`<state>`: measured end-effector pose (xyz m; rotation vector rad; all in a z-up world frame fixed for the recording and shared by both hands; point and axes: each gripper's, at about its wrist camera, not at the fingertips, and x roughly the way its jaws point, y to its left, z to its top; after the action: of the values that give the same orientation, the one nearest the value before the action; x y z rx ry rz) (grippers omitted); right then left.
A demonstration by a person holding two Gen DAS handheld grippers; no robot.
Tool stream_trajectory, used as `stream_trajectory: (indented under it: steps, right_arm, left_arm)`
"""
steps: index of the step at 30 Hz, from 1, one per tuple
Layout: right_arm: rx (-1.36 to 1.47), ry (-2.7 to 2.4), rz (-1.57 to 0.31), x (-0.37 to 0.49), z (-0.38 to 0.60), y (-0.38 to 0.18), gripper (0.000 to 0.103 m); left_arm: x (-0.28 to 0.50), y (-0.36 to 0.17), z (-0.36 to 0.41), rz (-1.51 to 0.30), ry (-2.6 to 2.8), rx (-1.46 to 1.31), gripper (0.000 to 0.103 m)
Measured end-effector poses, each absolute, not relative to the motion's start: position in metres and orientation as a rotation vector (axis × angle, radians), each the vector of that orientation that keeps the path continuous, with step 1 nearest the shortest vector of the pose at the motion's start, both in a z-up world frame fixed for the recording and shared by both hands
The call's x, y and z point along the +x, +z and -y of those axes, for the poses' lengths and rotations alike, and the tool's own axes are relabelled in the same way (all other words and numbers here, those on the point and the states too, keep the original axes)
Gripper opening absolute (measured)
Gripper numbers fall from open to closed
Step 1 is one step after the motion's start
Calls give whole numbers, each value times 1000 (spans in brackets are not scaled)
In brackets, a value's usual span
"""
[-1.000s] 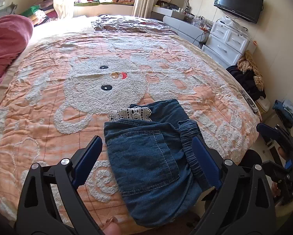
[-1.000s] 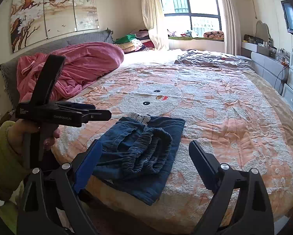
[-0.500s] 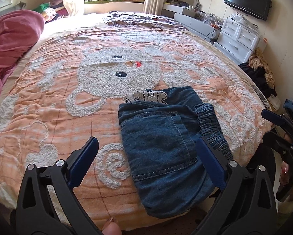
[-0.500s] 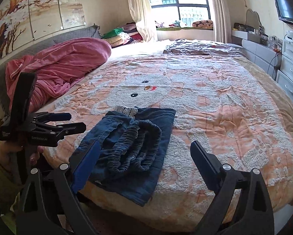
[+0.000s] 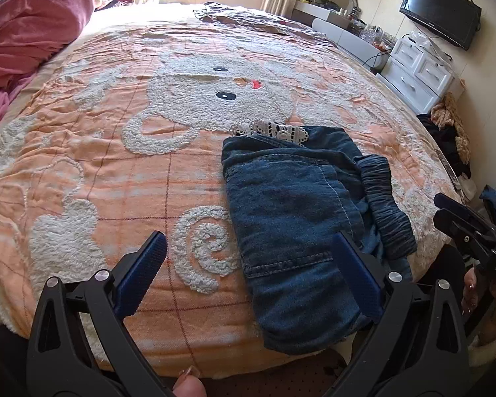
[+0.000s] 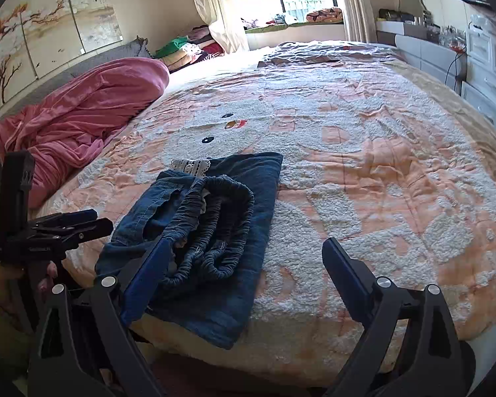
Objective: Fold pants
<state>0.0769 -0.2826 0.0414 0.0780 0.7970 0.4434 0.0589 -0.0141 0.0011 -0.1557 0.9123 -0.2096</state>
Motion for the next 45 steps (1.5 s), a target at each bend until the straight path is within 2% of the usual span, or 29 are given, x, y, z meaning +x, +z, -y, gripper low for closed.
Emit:
stream_trajectory:
  steps: [6,10,14,15,16,17,18,19,21,22,23,24,27,39,45]
  right_arm:
    - [184,483,-883,110,278,22,92]
    - [227,508,-941,129,274,7,82]
    - [275,539,-973,141,274,-7,80]
    - [286,547,-971,142,274,-9,79]
    - [284,554,-969,143,273,-9,75]
    - [279,562,-968,144,271,-9,67]
    - [283,577,-968,144,270,-9,64]
    - [290,592,-973,144,269,-9,61]
    - [294,597,-984,146,267,-11,61]
    - [304,597,-988,148,267,-12,55]
    - [315,611,-984,147,266,-12,40]
    - [316,622,-972,147,265,-11,37]
    - [241,620,-898,137,255,4,18]
    - [149,657,-782,179,213,49,16]
    - [152,625,-843,233,191,30,16]
  left_arm:
    - [75,-15,24,-942,-236,-174,93]
    - [79,-25,30,-960,-256,-183,93]
    - [84,-30,29,-976,-277,-227,83]
    - [85,-30,29,-977,-282,-236,78]
    - [86,-31,30,-983,-291,-245,75]
    - [86,-31,31,-985,-298,-253,68]
    - [87,-31,33,-989,-310,-260,61]
    - [87,-31,35,-990,-303,-255,61]
    - [87,-30,38,-989,-316,-260,47]
    - [87,-29,39,-987,-312,-264,45]
    - [88,-27,41,-981,-311,-256,38]
    - [86,-24,43,-969,-306,-238,32]
    - [85,-14,44,-936,-311,-233,23]
    - [126,33,24,-804,-267,-211,21]
    - [167,19,8,-822,-209,-170,25]
